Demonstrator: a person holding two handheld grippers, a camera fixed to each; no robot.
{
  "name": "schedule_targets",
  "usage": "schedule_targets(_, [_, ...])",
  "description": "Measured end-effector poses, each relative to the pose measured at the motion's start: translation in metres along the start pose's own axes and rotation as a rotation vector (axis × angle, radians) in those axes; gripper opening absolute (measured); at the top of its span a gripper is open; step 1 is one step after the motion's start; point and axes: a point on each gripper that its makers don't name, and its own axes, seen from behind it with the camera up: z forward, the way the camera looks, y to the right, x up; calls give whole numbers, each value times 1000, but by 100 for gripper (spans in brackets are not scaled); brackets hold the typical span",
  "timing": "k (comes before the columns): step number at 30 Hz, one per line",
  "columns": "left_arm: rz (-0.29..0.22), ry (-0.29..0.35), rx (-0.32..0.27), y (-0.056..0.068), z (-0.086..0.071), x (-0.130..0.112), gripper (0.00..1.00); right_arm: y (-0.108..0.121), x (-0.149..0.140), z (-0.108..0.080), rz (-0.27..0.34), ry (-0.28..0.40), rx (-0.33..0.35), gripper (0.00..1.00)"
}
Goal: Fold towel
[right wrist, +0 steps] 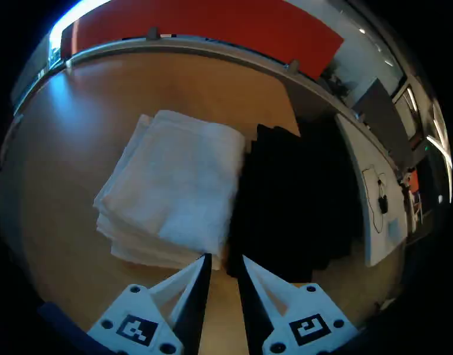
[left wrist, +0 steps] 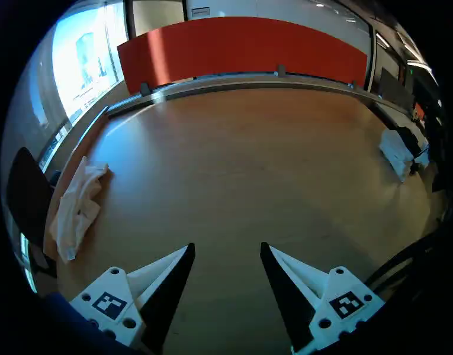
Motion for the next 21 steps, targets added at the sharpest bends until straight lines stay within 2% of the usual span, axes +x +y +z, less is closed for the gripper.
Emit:
schedule_targets(4, [0, 3, -3, 0, 0, 1, 81, -3, 2, -4, 7, 20, -3, 58])
schedule_targets(10, [2, 8, -10, 1, 0, 4, 81, -8, 7, -9, -7, 52, -7, 78])
schedule_targets(13, [3, 11, -13, 2, 0, 5, 81, -11, 10, -12, -9, 61, 2, 83])
schedule_targets(21, [6, 19, -15, 1, -2, 6, 81, -13, 19, -17, -14, 83, 2, 83])
